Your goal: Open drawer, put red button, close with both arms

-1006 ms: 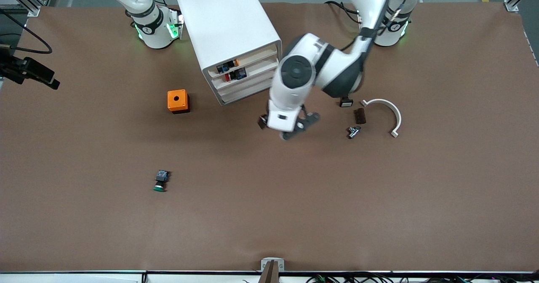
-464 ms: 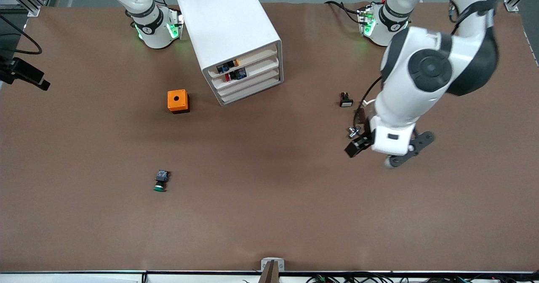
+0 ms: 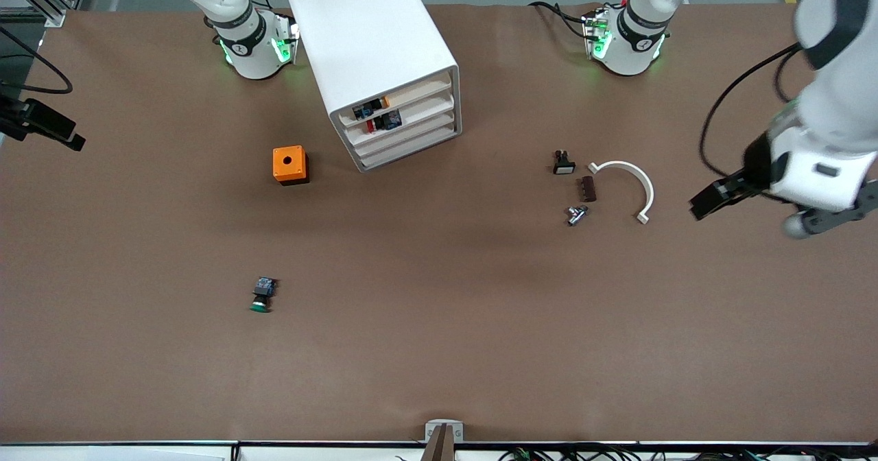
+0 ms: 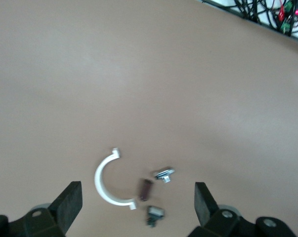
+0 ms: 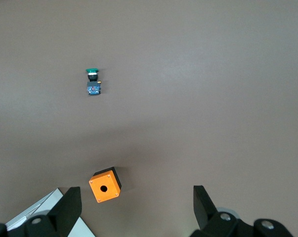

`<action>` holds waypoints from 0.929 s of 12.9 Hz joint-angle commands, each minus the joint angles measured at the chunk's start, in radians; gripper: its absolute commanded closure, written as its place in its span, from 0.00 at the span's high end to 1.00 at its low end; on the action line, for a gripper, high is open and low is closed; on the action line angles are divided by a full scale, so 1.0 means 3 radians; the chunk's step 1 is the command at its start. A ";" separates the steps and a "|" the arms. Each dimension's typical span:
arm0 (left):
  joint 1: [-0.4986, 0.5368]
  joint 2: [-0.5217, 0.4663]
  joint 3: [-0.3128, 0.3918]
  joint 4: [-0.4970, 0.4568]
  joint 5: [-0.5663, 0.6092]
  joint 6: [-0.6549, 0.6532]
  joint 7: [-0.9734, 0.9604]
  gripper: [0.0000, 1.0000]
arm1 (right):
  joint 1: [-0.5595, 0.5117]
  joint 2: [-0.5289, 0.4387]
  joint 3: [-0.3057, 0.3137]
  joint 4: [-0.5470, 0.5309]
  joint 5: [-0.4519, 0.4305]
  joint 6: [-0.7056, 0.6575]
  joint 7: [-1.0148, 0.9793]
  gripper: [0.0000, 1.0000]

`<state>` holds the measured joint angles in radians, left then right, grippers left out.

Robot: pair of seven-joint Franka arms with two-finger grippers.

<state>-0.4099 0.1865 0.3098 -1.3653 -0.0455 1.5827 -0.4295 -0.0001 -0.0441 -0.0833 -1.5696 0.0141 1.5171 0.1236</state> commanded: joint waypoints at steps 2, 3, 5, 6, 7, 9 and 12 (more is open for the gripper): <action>0.0765 -0.0304 -0.0534 -0.0112 0.0054 -0.0238 0.0760 1.00 | -0.0051 0.0024 0.0047 0.0073 -0.0052 -0.0051 -0.0049 1.00; 0.0991 -0.0350 -0.0729 -0.0112 0.0054 -0.0320 0.0838 1.00 | -0.0051 0.0024 0.0047 0.0073 -0.0052 -0.0051 -0.0049 1.00; 0.1131 -0.0498 -0.0823 -0.0244 0.0054 -0.0382 0.0854 1.00 | -0.0051 0.0024 0.0047 0.0073 -0.0052 -0.0051 -0.0049 1.00; 0.1136 -0.0575 -0.0823 -0.0331 0.0054 -0.0377 0.0859 1.00 | -0.0051 0.0024 0.0047 0.0068 -0.0052 -0.0051 -0.0049 1.00; 0.1156 -0.0651 -0.0833 -0.0433 0.0054 -0.0367 0.0864 1.00 | -0.0051 0.0024 0.0047 0.0073 -0.0047 -0.0051 -0.0049 1.00; 0.1258 -0.0774 -0.0950 -0.0577 0.0054 -0.0357 0.0864 1.00 | -0.0056 0.0024 0.0047 0.0068 -0.0047 -0.0051 -0.0049 1.00; 0.1336 -0.0923 -0.1094 -0.0761 0.0060 -0.0336 0.0864 1.00 | -0.0056 0.0024 0.0047 0.0062 -0.0047 -0.0051 -0.0049 1.00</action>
<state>-0.0293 -0.0309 0.0101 -1.5252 -0.0454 1.4669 -0.1845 -0.0002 -0.0440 -0.0826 -1.5678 0.0136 1.5144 0.1233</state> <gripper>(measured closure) 0.000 0.000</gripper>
